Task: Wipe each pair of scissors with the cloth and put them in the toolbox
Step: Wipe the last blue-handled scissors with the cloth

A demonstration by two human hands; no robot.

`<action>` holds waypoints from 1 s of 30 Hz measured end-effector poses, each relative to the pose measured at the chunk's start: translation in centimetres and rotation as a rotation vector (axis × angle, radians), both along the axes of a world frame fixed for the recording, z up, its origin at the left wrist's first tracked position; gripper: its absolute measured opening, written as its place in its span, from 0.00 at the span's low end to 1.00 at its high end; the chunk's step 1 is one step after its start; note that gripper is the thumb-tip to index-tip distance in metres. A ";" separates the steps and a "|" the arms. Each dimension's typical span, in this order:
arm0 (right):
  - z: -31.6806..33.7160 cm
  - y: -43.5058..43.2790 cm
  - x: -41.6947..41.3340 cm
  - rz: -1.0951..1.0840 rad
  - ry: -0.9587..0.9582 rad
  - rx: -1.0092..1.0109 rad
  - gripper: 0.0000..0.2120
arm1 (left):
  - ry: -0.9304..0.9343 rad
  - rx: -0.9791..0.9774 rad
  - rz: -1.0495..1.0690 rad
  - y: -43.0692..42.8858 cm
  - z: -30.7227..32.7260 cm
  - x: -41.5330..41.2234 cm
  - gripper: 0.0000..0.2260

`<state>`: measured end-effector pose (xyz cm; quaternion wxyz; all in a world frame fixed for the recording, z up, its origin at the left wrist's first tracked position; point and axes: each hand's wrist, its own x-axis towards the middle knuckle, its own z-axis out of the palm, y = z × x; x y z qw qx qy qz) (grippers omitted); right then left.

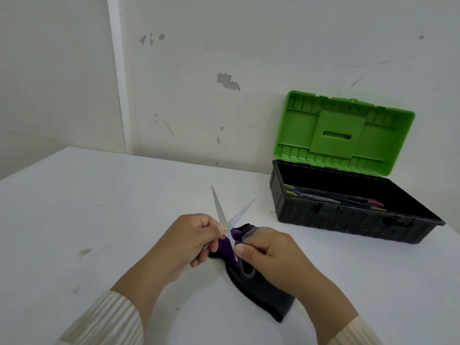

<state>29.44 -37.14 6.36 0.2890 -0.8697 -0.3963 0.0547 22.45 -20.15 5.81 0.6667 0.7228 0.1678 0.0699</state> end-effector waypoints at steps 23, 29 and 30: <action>-0.2 -1.8 2.7 -0.334 -0.138 0.457 0.14 | -0.058 -0.218 0.065 -1.3 -1.0 0.7 0.08; -1.6 1.5 0.0 -0.080 -0.234 0.302 0.06 | 0.004 0.016 0.031 -3.5 -1.7 0.6 0.09; -1.8 1.7 0.4 -0.103 -0.256 0.309 0.06 | -0.001 0.042 0.040 -3.7 -1.8 0.6 0.08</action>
